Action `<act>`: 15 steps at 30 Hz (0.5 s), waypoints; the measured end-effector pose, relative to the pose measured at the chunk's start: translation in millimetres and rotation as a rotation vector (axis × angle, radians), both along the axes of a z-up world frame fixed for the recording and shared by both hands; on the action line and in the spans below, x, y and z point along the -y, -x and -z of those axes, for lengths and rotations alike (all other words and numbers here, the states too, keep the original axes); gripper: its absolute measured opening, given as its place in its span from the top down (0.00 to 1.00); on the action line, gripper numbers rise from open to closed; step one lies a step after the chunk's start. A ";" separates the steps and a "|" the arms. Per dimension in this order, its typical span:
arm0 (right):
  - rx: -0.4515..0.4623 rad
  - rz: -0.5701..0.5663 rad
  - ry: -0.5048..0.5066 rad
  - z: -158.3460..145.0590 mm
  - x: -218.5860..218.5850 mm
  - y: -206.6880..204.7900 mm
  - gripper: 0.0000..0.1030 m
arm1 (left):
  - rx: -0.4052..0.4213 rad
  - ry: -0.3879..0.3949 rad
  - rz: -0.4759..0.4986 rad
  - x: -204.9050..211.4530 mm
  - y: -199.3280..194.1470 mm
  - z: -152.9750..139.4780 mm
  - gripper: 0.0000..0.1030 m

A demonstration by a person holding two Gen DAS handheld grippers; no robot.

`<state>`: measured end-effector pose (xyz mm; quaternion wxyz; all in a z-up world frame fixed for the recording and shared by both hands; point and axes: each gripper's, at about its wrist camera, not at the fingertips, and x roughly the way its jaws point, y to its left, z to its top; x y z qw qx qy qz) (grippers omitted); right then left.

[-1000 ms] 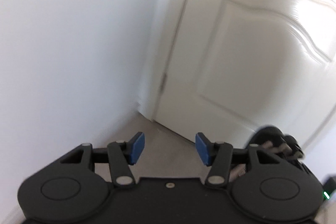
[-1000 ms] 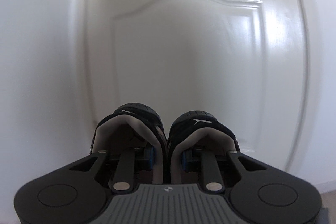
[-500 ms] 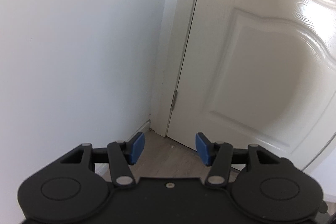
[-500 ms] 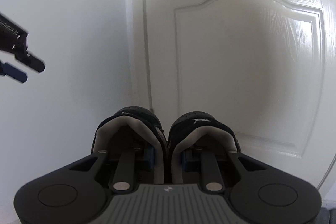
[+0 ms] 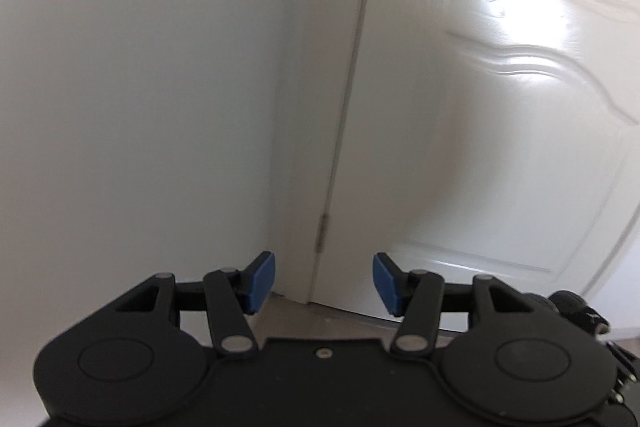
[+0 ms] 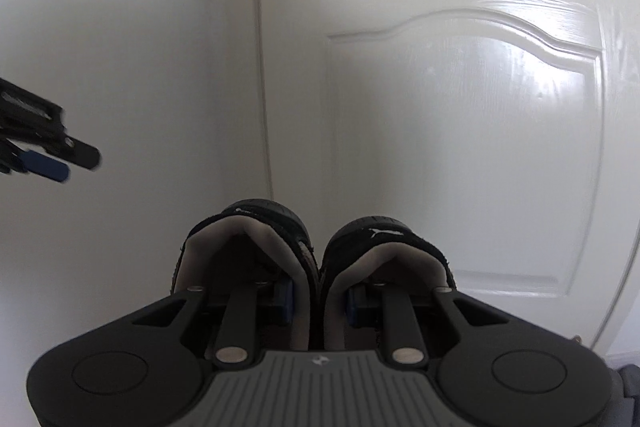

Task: Organize scattered shoes
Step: 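Carry the black sneakers with the right gripper toward the wall corner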

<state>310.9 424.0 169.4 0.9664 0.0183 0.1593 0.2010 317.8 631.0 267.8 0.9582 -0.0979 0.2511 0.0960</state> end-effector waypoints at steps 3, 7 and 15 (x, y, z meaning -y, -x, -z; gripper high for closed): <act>0.002 -0.042 0.000 5.2 -7.8 -13.5 0.75 | 0.006 0.012 -0.016 4.8 -6.2 -1.0 0.48; -0.050 -0.093 0.019 23.6 -21.3 -29.2 0.75 | -0.023 -0.009 0.008 9.4 -17.1 5.5 0.48; -0.182 -0.113 0.076 65.3 -78.6 -33.0 0.75 | -0.078 -0.047 0.127 -1.3 -43.7 40.5 0.48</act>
